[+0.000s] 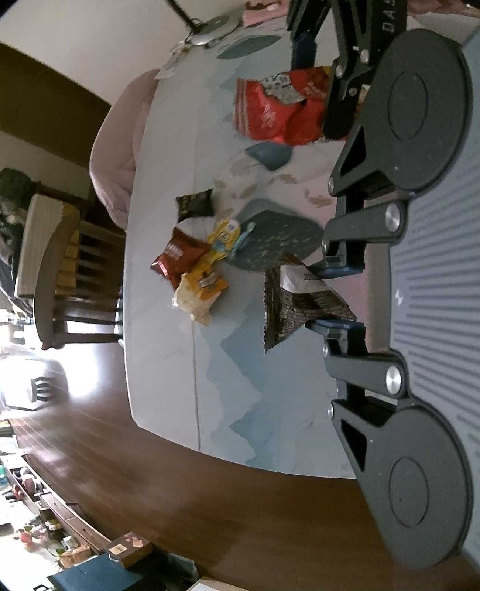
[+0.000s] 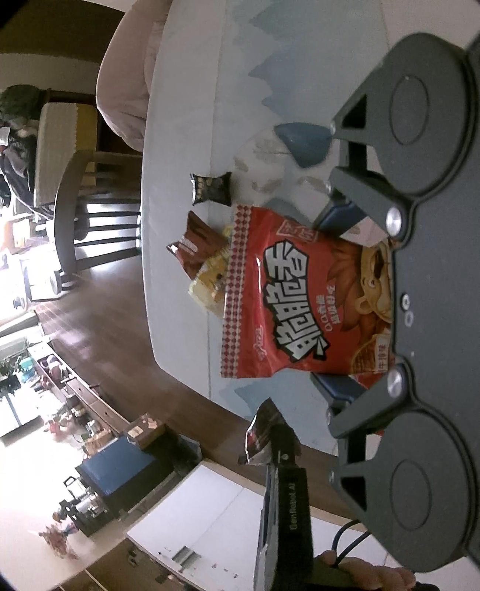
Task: Organize snacks
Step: 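Carry the red bag and dark candy with both tools over the box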
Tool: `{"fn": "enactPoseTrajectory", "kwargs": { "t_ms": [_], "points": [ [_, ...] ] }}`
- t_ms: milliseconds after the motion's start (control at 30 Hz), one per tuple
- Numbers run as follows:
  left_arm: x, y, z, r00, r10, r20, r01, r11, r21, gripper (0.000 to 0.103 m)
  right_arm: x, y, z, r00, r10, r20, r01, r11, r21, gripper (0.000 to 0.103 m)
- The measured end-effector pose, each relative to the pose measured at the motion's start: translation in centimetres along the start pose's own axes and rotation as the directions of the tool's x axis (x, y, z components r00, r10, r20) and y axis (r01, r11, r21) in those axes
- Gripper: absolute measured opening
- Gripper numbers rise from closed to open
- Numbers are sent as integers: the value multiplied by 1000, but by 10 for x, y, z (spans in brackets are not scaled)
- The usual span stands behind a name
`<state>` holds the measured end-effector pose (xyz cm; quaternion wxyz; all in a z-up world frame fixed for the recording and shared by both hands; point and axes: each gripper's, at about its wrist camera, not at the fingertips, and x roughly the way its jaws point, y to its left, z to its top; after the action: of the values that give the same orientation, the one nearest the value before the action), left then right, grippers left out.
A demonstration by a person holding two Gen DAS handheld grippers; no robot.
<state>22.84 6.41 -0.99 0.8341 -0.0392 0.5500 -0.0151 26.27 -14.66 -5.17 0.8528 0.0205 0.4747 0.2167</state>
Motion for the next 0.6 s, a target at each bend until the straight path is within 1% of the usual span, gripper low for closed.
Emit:
{"fn": "enactPoseTrajectory", "kwargs": {
  "t_ms": [300,600],
  "points": [
    [-17,-10,-55,999,-18,-32,19,999,37,21,-11,17,-44,999,22,-28,-23,1000,-20,77],
    [-7,-8,-106,996,-20,-91,25,998,56,21,-2,33,-96,996,22,-91,-26,999,-34,77]
  ]
}}
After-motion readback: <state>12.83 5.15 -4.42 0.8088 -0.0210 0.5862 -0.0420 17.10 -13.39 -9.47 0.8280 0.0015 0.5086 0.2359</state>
